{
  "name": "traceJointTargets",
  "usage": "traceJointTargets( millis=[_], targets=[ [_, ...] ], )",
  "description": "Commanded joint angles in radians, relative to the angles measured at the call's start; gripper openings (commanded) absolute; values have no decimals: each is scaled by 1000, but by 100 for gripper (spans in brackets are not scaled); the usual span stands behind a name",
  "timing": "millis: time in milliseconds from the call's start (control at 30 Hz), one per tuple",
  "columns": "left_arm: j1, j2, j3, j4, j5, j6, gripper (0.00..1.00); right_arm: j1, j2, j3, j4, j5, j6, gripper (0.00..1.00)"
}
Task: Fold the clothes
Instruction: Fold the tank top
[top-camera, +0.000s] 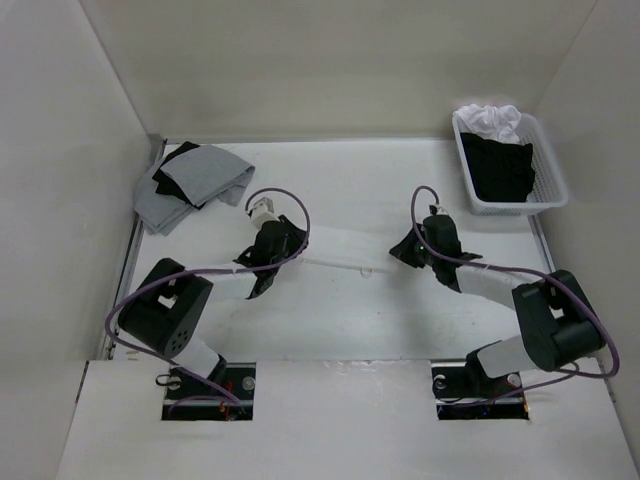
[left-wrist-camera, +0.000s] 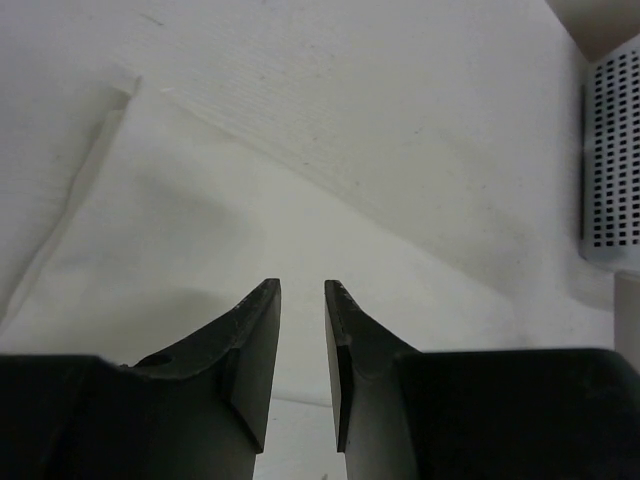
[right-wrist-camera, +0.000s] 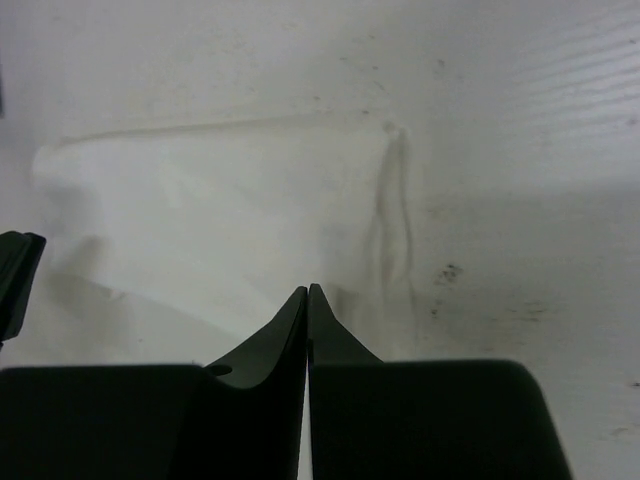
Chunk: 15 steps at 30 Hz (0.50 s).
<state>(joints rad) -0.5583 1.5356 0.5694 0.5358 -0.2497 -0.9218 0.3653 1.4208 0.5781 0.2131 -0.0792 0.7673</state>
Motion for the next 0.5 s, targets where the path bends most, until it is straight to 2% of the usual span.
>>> traceJointTargets(
  millis=[0, 233, 300, 367, 467],
  targets=[
    [33, 18, -20, 75, 16, -17, 23, -27, 17, -27, 52, -8, 18, 4],
    [85, -8, -101, 115, 62, -46, 23, -68, -51, -93, 57, 13, 35, 6],
    [91, -43, -115, 115, 73, -46, 23, -67, -95, -104, 63, 15, 35, 11],
    [93, -98, -132, 113, 78, -42, 23, -65, -140, -124, 78, 21, 35, 21],
    [88, -176, -151, 104, 67, -23, 24, -73, -114, -129, 92, -2, 30, 34]
  ],
)
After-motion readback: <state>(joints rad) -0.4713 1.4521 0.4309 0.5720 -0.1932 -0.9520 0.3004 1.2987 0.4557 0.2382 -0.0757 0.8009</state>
